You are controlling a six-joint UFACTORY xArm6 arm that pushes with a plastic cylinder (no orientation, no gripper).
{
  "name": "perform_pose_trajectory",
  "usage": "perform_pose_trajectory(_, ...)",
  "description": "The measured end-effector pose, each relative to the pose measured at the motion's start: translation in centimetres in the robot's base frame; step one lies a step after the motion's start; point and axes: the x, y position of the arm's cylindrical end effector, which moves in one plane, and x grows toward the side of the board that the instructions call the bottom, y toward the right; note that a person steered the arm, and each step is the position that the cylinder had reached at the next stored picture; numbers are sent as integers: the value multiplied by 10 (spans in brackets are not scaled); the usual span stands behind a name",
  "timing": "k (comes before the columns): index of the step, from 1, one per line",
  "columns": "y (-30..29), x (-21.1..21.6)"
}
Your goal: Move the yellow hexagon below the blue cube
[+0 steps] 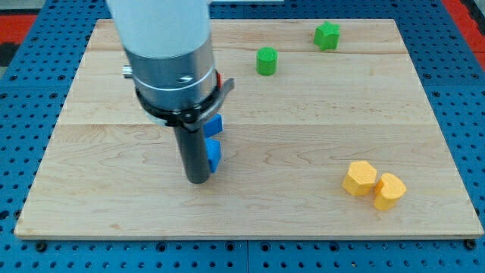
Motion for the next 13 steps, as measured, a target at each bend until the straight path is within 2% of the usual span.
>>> perform_pose_trajectory(2, 81, -5)
perform_pose_trajectory(3, 152, -46)
perform_pose_trajectory(4, 237, -40)
perform_pose_trajectory(5, 263, -11)
perform_pose_trajectory(6, 234, 21)
perform_pose_trajectory(7, 201, 25)
perform_pose_trajectory(8, 238, 14)
perform_pose_trajectory(9, 230, -9)
perform_pose_trajectory(10, 167, -9)
perform_pose_trajectory(11, 131, -9)
perform_pose_trajectory(13, 154, 0)
